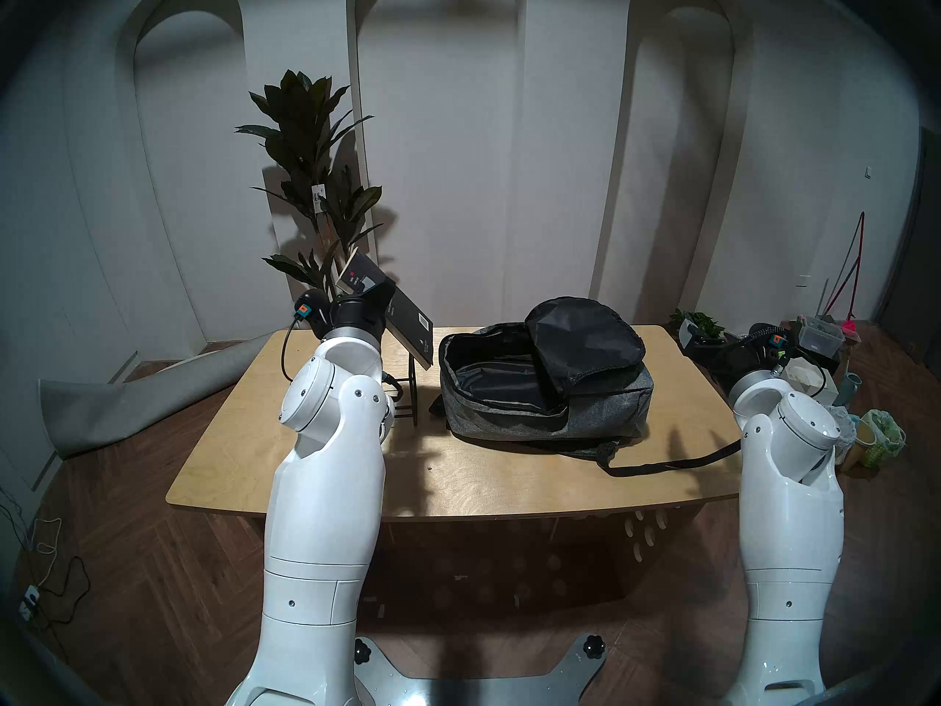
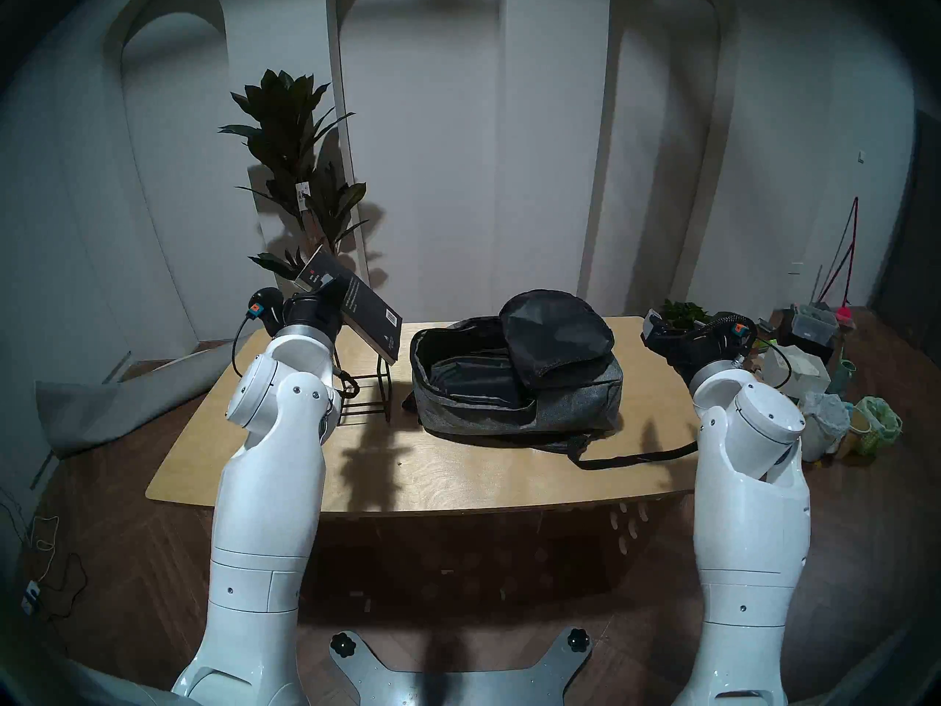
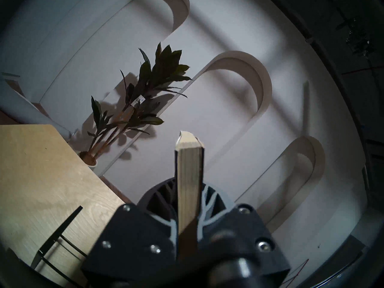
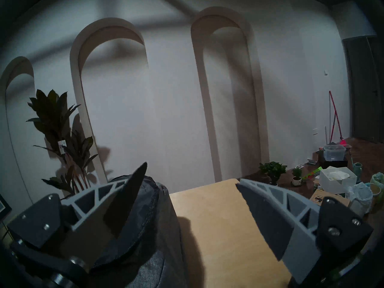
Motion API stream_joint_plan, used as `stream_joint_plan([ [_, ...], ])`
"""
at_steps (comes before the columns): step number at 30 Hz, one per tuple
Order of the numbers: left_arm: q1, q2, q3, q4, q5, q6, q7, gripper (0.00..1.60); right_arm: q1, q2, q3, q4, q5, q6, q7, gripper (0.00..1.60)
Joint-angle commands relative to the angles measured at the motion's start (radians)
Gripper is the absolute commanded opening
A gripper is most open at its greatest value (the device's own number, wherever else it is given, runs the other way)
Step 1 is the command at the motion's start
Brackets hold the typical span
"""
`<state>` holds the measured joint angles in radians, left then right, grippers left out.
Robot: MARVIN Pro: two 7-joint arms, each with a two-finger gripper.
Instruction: Put the book into the bag and close the bag
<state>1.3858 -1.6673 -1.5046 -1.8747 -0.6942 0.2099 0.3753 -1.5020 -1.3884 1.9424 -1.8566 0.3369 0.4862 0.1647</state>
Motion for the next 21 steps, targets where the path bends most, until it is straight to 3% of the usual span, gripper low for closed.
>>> stream_joint_plan([
  [1, -0.062, -0.011, 0.035, -0.035, -0.020, 0.051, 0.024, 0.00, 0.044, 0.118, 0.010, -0.012, 0.042, 0.079, 0.124, 1.60],
  [11, -0.075, -0.015, 0.089, -0.012, -0.043, 0.074, 0.092, 0.00, 0.064, 0.226, 0.083, 0.023, 0.106, 0.197, 0.301, 1.60],
  [21, -0.104, -0.024, 0.182, 0.058, -0.001, -0.059, 0.114, 0.00, 0.085, 0.313, 0.131, 0.137, 0.105, 0.181, 0.414, 1.60],
])
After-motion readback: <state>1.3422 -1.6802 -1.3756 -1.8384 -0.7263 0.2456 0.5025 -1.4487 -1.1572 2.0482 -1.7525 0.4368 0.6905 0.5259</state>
